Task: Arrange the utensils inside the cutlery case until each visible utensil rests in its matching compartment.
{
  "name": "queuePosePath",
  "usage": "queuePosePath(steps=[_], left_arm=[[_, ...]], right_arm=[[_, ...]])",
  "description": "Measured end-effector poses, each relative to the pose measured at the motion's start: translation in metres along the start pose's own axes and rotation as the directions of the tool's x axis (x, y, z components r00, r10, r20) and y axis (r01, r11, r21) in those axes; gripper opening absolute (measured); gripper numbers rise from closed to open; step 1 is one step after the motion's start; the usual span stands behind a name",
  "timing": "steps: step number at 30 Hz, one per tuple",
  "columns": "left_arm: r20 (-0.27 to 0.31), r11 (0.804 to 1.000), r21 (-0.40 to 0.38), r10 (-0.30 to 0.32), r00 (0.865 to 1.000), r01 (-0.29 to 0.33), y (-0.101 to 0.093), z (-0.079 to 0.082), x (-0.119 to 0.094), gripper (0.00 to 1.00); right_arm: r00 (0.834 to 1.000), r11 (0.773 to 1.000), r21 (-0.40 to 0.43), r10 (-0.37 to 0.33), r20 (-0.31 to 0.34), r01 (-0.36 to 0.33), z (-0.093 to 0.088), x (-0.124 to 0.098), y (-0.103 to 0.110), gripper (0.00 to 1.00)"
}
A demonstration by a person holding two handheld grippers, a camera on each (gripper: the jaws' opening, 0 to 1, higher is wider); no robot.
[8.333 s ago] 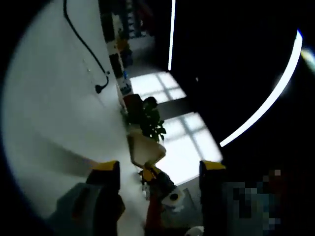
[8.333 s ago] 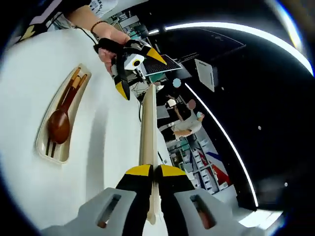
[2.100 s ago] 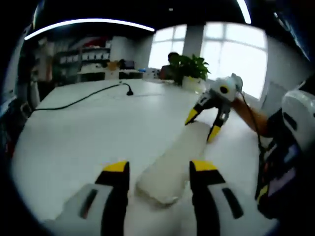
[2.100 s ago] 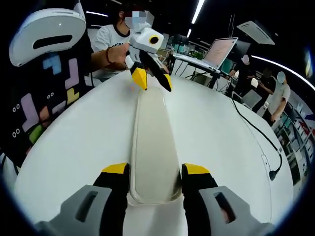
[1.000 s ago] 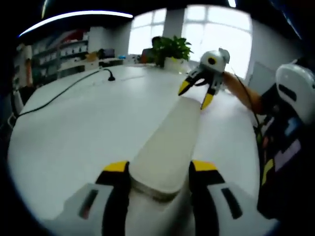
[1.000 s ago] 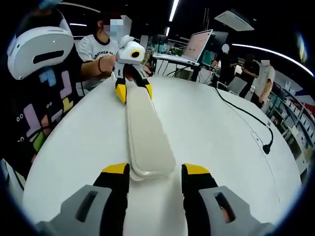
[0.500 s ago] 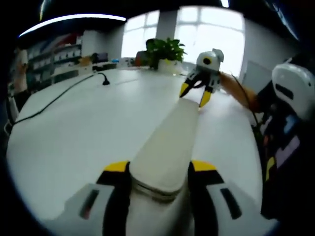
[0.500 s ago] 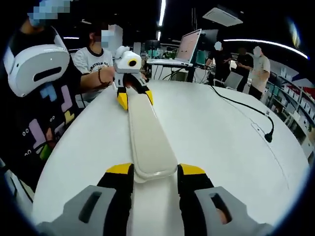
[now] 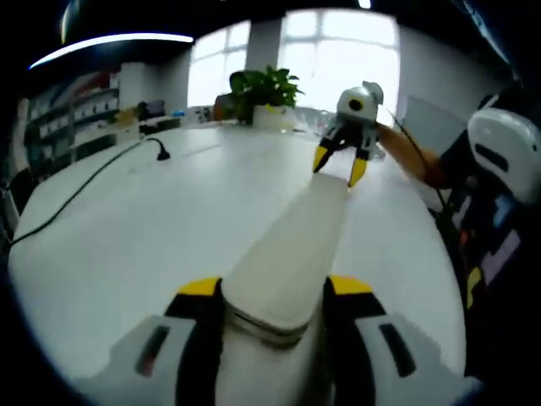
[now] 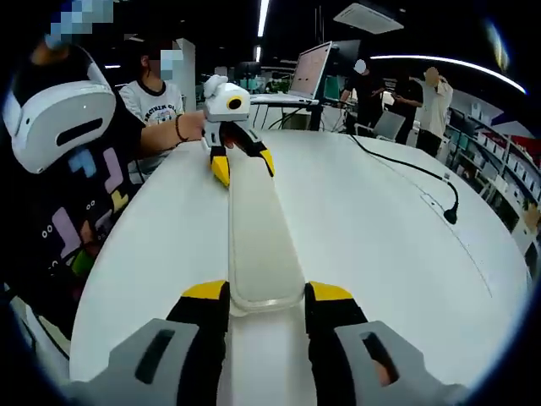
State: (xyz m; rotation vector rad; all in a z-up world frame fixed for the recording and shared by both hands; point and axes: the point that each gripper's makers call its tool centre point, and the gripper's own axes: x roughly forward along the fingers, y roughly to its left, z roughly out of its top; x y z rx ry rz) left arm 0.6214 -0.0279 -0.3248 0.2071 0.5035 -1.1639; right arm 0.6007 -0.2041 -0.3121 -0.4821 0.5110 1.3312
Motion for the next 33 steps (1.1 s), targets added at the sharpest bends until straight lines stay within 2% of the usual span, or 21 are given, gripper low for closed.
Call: queuePosePath(steps=[8, 18, 19, 23, 27, 30, 32, 33], left_arm=[[0.011, 1.000, -0.014, -0.013, 1.000, 0.013, 0.000, 0.000, 0.001, 0.50], [0.016, 1.000, 0.010, -0.004, 1.000, 0.004, 0.002, -0.005, -0.002, 0.50], [0.021, 1.000, 0.015, -0.001, 1.000, 0.000, 0.002, -0.006, -0.003, 0.50], [0.037, 0.999, 0.031, 0.007, 0.999, -0.008, 0.003, -0.006, -0.003, 0.50], [0.044, 0.999, 0.030, 0.011, 0.999, -0.012, 0.003, -0.006, -0.004, 0.50], [0.052, 0.999, 0.034, 0.013, 0.999, -0.015, 0.003, -0.007, -0.005, 0.50], [0.062, 0.999, 0.033, 0.013, 0.998, -0.015, 0.003, -0.007, -0.005, 0.50], [0.066, 0.999, 0.032, 0.015, 0.998, -0.017, 0.003, -0.007, -0.005, 0.50]], right_arm=[[0.999, 0.999, -0.021, -0.030, 0.016, 0.030, -0.001, -0.003, -0.002, 0.36], [0.994, 0.996, 0.009, -0.092, 0.053, 0.092, -0.010, -0.017, -0.008, 0.37], [0.989, 0.992, 0.016, -0.127, 0.071, 0.126, -0.011, -0.020, -0.010, 0.37], [0.974, 0.983, 0.076, -0.177, 0.140, 0.167, -0.011, -0.027, -0.013, 0.37], [0.960, 0.974, 0.127, -0.209, 0.183, 0.188, -0.017, -0.034, -0.009, 0.37], [0.940, 0.959, 0.187, -0.254, 0.229, 0.214, -0.017, -0.038, -0.007, 0.34], [0.923, 0.946, 0.206, -0.297, 0.243, 0.250, -0.017, -0.040, -0.008, 0.32], [0.921, 0.944, 0.201, -0.306, 0.243, 0.261, -0.018, -0.040, -0.006, 0.32]])
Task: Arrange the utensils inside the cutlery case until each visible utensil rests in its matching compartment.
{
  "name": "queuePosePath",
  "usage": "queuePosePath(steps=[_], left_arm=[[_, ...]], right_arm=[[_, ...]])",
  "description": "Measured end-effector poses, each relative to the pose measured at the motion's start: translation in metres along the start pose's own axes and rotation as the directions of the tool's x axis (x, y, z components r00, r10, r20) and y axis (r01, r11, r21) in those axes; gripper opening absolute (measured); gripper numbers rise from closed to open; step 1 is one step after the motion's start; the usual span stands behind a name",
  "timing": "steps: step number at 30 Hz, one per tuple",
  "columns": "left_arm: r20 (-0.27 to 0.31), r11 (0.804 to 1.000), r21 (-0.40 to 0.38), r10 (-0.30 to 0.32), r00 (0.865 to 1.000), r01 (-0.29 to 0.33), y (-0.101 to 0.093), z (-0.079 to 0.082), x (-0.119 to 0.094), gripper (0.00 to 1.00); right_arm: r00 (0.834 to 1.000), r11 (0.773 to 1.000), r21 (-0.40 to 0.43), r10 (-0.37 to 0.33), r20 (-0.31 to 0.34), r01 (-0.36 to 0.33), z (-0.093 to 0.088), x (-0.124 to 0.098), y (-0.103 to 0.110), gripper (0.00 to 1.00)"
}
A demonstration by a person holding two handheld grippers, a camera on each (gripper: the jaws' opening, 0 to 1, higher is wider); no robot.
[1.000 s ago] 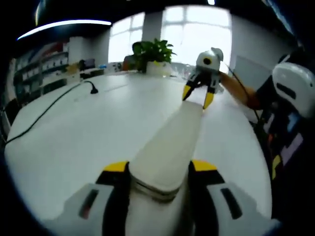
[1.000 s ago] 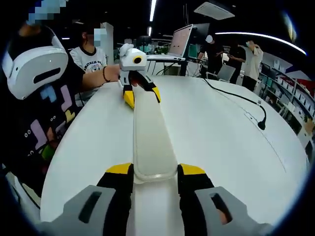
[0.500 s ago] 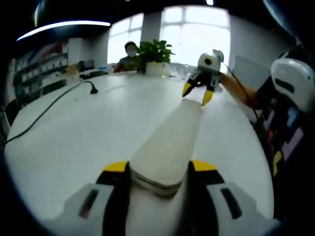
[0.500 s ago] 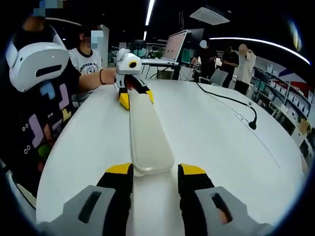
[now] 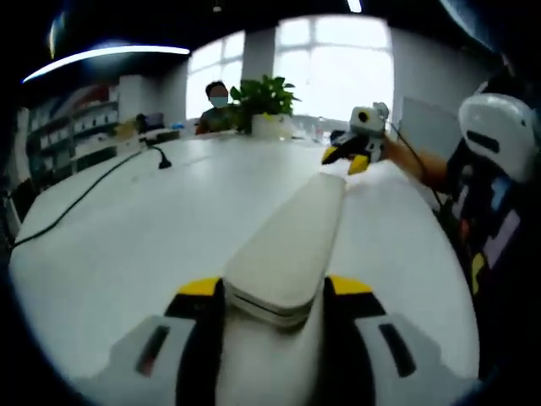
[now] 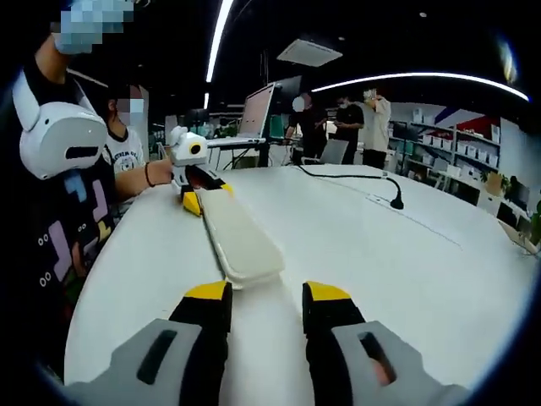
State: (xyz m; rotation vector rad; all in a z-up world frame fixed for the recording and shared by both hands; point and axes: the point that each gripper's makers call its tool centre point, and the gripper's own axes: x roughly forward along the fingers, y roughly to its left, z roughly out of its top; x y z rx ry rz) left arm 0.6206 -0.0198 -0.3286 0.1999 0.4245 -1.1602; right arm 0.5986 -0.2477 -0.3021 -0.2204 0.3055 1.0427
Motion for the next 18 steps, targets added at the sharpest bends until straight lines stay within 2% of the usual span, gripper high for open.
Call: queuePosePath(steps=[6, 8, 18], left_arm=[[0.014, 1.000, 0.004, 0.003, 1.000, -0.003, 0.000, 0.001, 0.001, 0.49], [0.015, 1.000, 0.016, 0.003, 1.000, -0.003, 0.000, 0.001, 0.001, 0.49], [0.027, 0.999, 0.033, 0.004, 1.000, -0.005, 0.001, 0.001, 0.003, 0.49]], right_arm=[[0.999, 0.999, 0.035, -0.021, 0.030, 0.020, 0.001, 0.000, 0.013, 0.30], [0.998, 0.998, 0.015, -0.055, 0.010, 0.055, -0.002, 0.001, 0.012, 0.29], [0.997, 0.996, 0.060, -0.068, 0.021, 0.067, -0.005, 0.006, 0.013, 0.29]])
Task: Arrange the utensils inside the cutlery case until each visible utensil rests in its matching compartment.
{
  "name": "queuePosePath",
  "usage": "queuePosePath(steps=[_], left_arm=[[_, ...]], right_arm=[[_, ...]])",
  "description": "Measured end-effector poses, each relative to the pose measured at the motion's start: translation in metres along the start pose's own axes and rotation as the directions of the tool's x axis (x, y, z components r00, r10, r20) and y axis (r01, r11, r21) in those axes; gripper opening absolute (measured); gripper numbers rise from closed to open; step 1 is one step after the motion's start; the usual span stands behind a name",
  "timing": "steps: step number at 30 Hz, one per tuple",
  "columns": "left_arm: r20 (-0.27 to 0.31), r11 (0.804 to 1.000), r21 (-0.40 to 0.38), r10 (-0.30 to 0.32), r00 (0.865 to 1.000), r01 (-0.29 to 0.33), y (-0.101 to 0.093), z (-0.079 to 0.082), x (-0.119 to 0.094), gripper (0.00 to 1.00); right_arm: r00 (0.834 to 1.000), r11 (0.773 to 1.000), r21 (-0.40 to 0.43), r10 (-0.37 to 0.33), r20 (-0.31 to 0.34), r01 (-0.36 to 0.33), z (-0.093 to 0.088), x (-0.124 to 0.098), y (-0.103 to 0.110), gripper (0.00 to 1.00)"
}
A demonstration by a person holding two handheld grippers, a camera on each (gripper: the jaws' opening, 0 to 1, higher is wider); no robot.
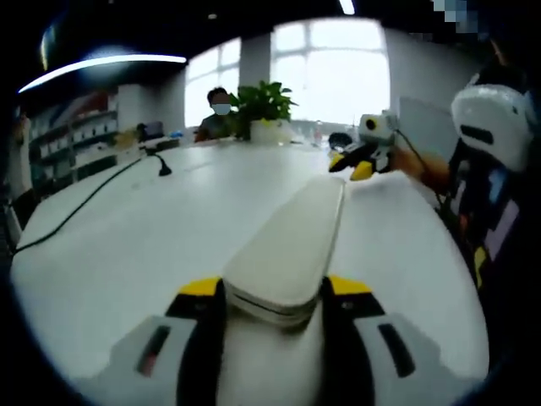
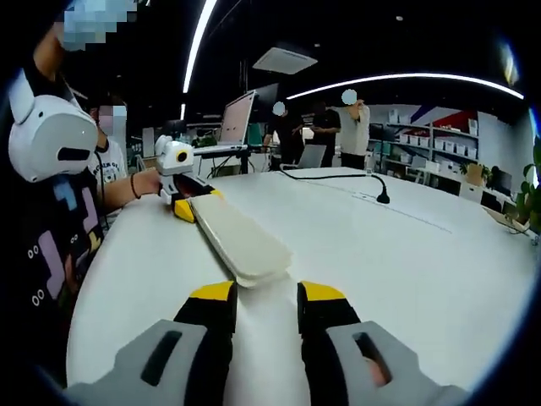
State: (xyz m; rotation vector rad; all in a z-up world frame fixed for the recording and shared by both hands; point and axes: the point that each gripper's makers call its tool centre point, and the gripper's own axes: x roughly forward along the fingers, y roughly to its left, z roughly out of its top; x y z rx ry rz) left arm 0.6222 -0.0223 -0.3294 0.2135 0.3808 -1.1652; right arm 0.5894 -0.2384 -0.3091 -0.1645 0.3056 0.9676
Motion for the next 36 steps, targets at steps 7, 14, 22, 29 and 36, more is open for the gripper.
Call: queuePosePath(steps=[7, 14, 22, 29, 36], left_arm=[[0.002, 1.000, 0.007, -0.003, 1.000, 0.003, -0.001, 0.000, 0.001, 0.49], [0.001, 1.000, 0.023, -0.002, 1.000, 0.002, -0.003, 0.000, 0.000, 0.49], [0.011, 1.000, 0.025, -0.008, 1.000, 0.008, -0.005, 0.000, -0.001, 0.50], [0.021, 1.000, 0.026, -0.013, 1.000, 0.013, -0.005, 0.000, -0.001, 0.48], [0.033, 1.000, 0.014, -0.014, 0.999, 0.014, -0.004, 0.001, 0.001, 0.46]], right_arm=[[1.000, 0.999, 0.031, -0.010, 0.015, 0.010, -0.004, -0.002, 0.001, 0.31], [1.000, 0.999, 0.038, -0.021, 0.008, 0.021, -0.005, -0.001, 0.003, 0.32], [1.000, 0.999, 0.024, -0.028, 0.002, 0.028, -0.001, 0.002, 0.001, 0.34], [1.000, 1.000, 0.008, 0.001, -0.017, -0.001, 0.000, 0.013, 0.006, 0.34], [1.000, 1.000, 0.000, 0.010, -0.021, -0.010, -0.001, 0.017, 0.007, 0.31]])
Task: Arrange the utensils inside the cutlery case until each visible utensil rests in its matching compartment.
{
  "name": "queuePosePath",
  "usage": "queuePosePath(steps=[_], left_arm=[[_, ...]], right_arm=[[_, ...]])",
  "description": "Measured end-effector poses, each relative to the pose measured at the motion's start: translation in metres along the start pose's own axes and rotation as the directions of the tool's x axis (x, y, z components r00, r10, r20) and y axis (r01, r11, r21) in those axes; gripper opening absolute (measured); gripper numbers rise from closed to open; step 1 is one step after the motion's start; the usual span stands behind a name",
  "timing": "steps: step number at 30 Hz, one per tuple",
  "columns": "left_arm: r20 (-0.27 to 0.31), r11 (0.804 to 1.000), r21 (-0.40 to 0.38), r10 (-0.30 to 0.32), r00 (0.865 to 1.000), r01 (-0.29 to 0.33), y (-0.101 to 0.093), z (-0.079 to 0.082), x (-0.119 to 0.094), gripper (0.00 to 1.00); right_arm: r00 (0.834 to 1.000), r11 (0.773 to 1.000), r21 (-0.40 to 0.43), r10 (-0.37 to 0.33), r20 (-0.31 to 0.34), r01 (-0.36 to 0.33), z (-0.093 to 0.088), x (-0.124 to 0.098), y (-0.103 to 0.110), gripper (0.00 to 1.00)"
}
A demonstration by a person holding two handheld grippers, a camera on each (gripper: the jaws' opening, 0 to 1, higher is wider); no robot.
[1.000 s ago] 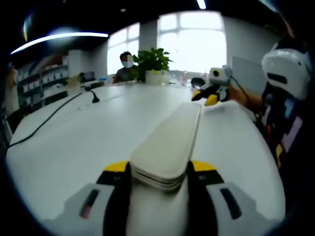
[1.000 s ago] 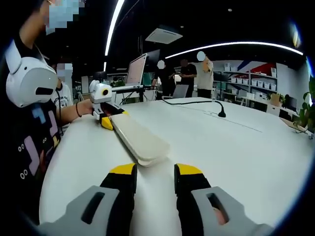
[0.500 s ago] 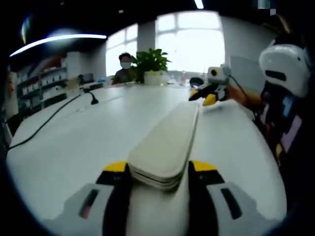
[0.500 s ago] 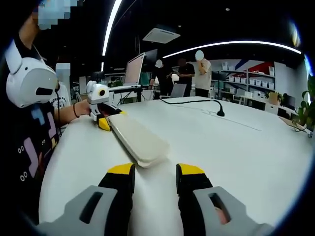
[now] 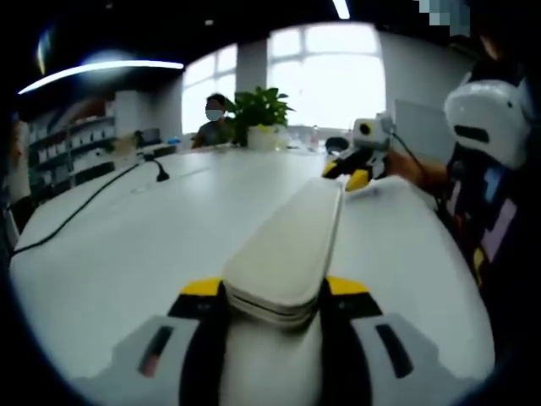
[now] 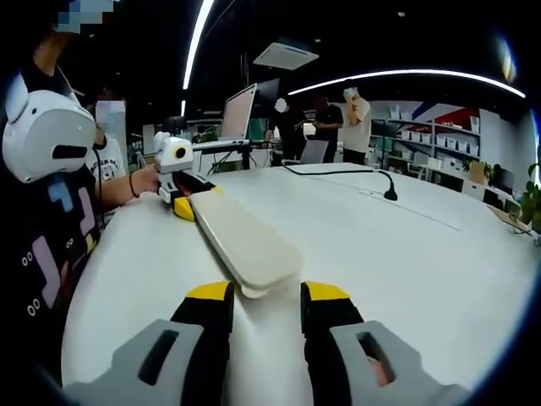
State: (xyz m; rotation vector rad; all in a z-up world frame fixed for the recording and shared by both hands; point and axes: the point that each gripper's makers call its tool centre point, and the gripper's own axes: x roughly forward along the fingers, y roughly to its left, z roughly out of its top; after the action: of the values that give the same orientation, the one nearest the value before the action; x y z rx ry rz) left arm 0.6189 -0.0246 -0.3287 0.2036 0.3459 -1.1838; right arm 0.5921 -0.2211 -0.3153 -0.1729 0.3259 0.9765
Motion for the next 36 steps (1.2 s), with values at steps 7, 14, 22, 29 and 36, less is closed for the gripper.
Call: queuePosePath(steps=[7, 14, 22, 29, 36], left_arm=[[0.006, 1.000, 0.008, -0.004, 1.000, 0.004, -0.001, 0.000, 0.002, 0.46], [0.005, 1.000, 0.014, -0.010, 1.000, 0.010, -0.002, 0.001, 0.002, 0.46], [0.004, 1.000, 0.016, -0.008, 1.000, 0.008, -0.002, 0.001, 0.003, 0.46], [0.002, 1.000, 0.017, -0.010, 1.000, 0.010, -0.002, 0.001, 0.003, 0.46], [0.008, 1.000, 0.015, -0.014, 1.000, 0.014, -0.002, 0.001, 0.003, 0.46]], right_arm=[[1.000, 1.000, -0.005, 0.012, -0.010, -0.012, 0.000, 0.004, 0.004, 0.29], [0.999, 1.000, -0.018, -0.022, -0.033, 0.021, 0.002, -0.004, 0.001, 0.27], [0.999, 0.999, -0.022, -0.028, -0.021, 0.028, 0.005, -0.008, 0.002, 0.25], [1.000, 0.999, -0.020, -0.026, -0.014, 0.026, 0.007, -0.004, 0.002, 0.24], [1.000, 1.000, -0.001, -0.031, -0.003, 0.031, 0.009, -0.002, 0.001, 0.20]])
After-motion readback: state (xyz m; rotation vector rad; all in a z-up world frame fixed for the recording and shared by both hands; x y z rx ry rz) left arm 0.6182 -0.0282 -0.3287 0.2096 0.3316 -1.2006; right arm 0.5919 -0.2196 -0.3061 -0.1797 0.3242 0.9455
